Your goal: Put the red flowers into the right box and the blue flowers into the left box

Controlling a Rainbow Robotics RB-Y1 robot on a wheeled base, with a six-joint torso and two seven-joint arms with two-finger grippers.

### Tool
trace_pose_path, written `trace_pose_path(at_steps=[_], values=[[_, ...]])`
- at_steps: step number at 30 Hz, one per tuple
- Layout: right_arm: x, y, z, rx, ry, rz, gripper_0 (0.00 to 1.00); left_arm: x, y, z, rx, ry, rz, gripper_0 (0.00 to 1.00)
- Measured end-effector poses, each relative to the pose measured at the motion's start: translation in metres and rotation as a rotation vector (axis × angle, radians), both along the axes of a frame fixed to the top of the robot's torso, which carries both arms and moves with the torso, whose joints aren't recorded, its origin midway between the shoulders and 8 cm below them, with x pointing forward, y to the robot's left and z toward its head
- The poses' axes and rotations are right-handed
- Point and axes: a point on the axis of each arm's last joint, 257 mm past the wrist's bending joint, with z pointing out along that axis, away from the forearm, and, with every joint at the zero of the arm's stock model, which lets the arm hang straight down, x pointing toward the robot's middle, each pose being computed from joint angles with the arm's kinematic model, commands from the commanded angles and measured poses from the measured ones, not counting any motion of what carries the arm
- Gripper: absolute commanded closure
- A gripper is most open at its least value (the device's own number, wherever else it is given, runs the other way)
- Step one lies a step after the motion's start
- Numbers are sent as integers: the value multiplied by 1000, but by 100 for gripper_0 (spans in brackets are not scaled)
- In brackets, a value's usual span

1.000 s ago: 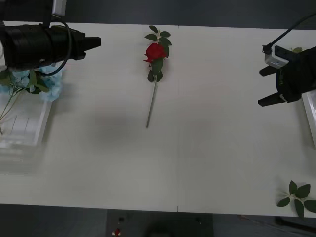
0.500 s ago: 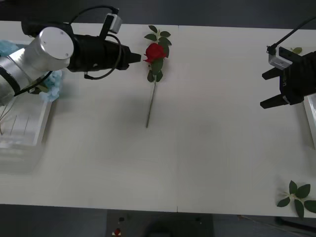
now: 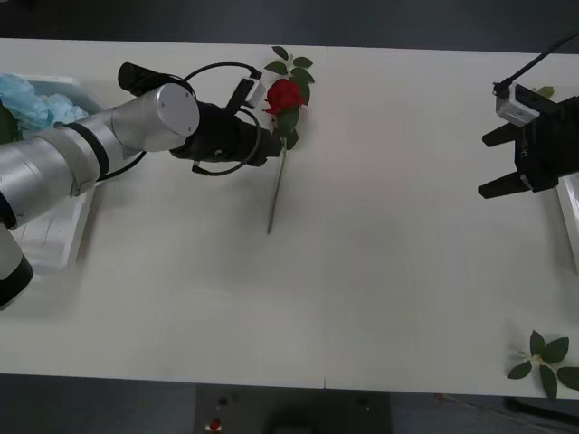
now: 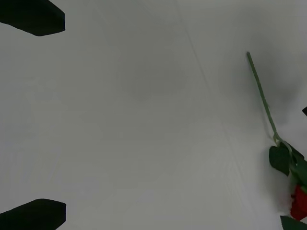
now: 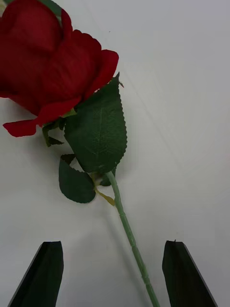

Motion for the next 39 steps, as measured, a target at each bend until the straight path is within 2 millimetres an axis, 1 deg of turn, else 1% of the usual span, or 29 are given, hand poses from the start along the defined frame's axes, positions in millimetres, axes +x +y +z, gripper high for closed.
trace_pose_path(at_steps=[2, 6, 9, 13, 17, 20, 22, 24, 26, 30, 37, 38, 39], values=[[-1, 3, 2, 26, 8, -2, 0, 2, -1, 1, -45, 34, 43, 41], [-3, 10, 9, 104, 31, -10, 0, 4, -6, 8, -198, 148, 168, 41], [-3, 11, 12, 141, 44, -21, 0, 5, -8, 11, -248, 179, 204, 42], [-3, 10, 13, 164, 53, -32, 0, 6, -1, 5, -224, 185, 228, 42], [-3, 10, 13, 164, 53, -32, 0, 9, 15, -10, -198, 238, 316, 46], [-3, 9, 12, 164, 54, -35, 0, 11, 28, -19, -133, 243, 350, 47], [-2, 8, 12, 163, 55, -37, 0, 14, 32, -22, -97, 235, 360, 47], [-2, 8, 12, 163, 55, -38, 0, 17, 31, -22, -72, 217, 358, 47], [-2, 8, 12, 163, 55, -38, 0, 22, 25, -17, -77, 194, 355, 47], [-3, 8, 12, 163, 56, -37, 0, 27, 5, -5, -147, 183, 365, 47], [-5, 4, 8, 164, 74, -43, 0, 28, -26, 1, -202, 152, 349, 47], [-5, 4, 8, 167, 75, -45, 0, 27, -30, 1, -205, 152, 347, 40], [-5, 4, 9, 174, 76, -45, 0, 26, -33, -1, -205, 155, 346, 25]])
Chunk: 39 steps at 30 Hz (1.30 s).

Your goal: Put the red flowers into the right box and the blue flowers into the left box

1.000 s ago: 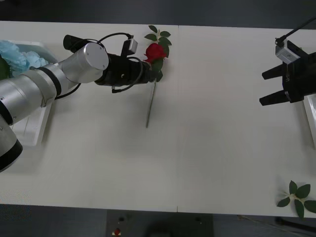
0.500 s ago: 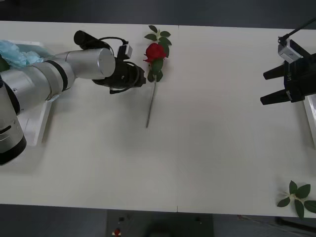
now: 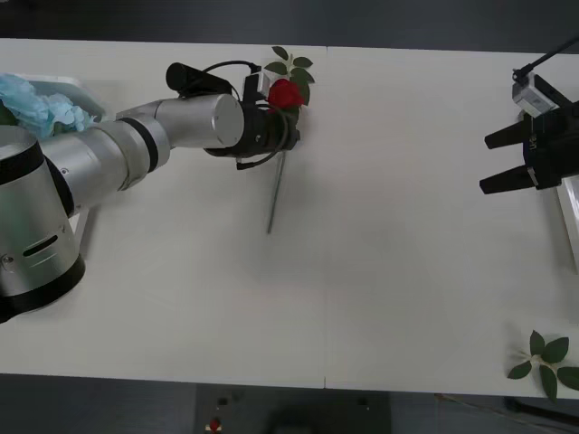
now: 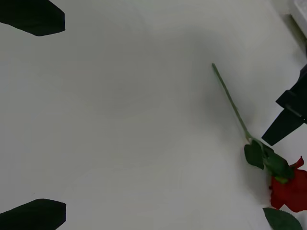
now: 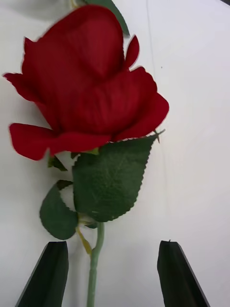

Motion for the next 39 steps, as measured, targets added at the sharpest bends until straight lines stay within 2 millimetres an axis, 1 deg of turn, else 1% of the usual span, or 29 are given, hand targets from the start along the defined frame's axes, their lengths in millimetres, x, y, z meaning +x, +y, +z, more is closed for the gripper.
trace_pose_path(at_steps=[1, 3, 7, 12, 15, 18, 22, 27, 32, 33, 35, 36, 39], values=[[0, 2, 1, 9, 1, 1, 0, -1, -3, -2, 0, 3, 0, 0], [-1, 5, 5, 27, 2, 5, 0, -1, -6, -4, 10, -4, -4, 0], [-3, 13, 13, 72, 4, 13, 0, 9, -5, 5, 65, -97, -25, 0], [-6, 19, 21, 125, 16, 21, 0, 12, -7, 8, 48, -109, -14, 0], [-14, 21, 21, 142, 41, 39, 0, 16, -5, 9, 43, -128, 3, 0], [-23, 17, 21, 147, 73, 55, 0, 15, -2, 0, 55, -117, 13, 0], [-32, 4, 24, 162, 115, 59, 0, 5, 6, -27, 59, -80, 24, 0], [-36, -9, 23, 180, 148, 40, 0, 5, 5, -27, 61, -97, 20, 0], [-34, -11, 22, 183, 146, 27, 0, 5, 4, -27, 68, -101, 13, 0], [-31, -11, 22, 184, 140, 20, 0, 5, 5, -27, 73, -104, 10, 9], [-24, -12, 24, 187, 120, -1, 0, 5, 5, -28, 84, -110, 5, 86], [-19, -13, 25, 190, 107, -14, 0, 5, 7, -29, 97, -115, 0, 100], [-7, -13, 29, 195, 68, -46, 0, 5, 12, -34, 150, -137, -21, 100]])
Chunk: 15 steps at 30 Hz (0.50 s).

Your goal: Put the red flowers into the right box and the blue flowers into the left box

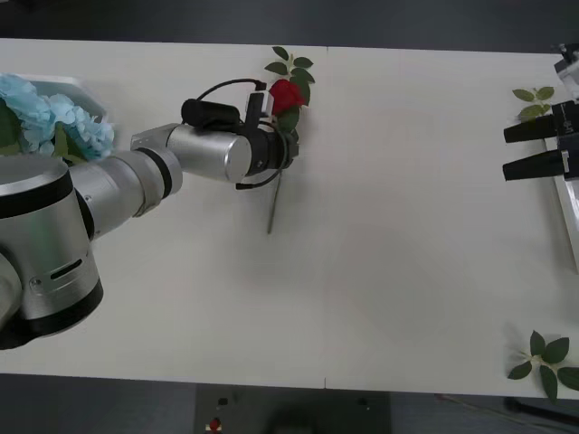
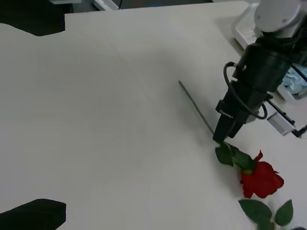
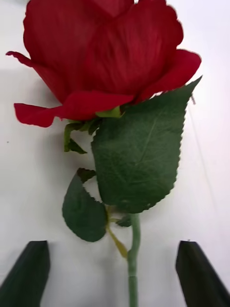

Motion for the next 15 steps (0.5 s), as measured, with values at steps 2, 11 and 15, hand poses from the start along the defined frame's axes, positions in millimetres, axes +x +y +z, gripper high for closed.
trace_pose_path(at_steps=[2, 11, 15], values=[[12, 1, 5, 1, -38, -31, 0, -1, 1, -3, 6, 1, -1, 100], [46, 53, 2, 2, -177, -76, 0, -4, 4, -10, 8, 11, 1, 100], [44, 79, -13, -30, -210, -52, 0, -4, 5, -12, 22, 7, -4, 100]])
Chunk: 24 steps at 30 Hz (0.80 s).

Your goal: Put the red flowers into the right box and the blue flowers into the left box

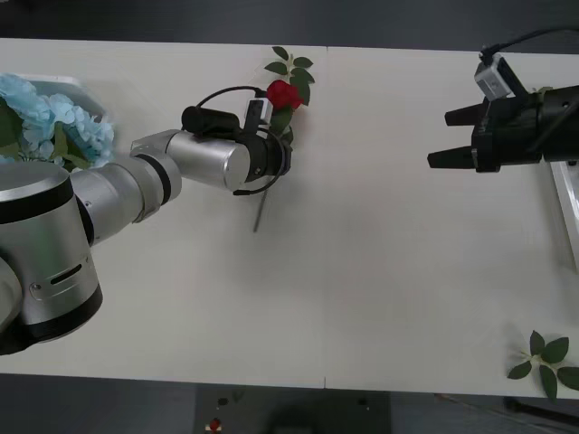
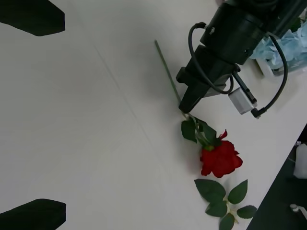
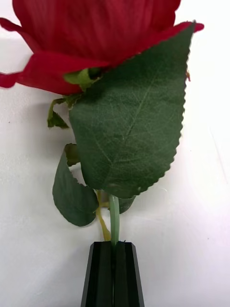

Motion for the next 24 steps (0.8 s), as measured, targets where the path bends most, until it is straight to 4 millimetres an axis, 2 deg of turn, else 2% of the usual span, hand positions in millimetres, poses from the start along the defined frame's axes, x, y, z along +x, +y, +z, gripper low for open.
trace_pose_path(at_steps=[5, 13, 18, 21, 24], values=[[0, 14, -2, -81, -82, 30, 0, 0, 0, 0, 0, 0, 0, 100], [0, 7, 1, -106, -93, 28, 0, -12, 7, -8, 47, 62, -35, 100], [0, 6, 1, -111, -95, 27, 0, -31, 29, -16, 110, 165, -67, 100], [1, 4, 0, -120, -98, 27, 0, -33, 44, -18, 138, 199, -55, 100], [1, 4, 0, -120, -98, 27, 0, -34, 51, -19, 151, 215, -51, 100]])
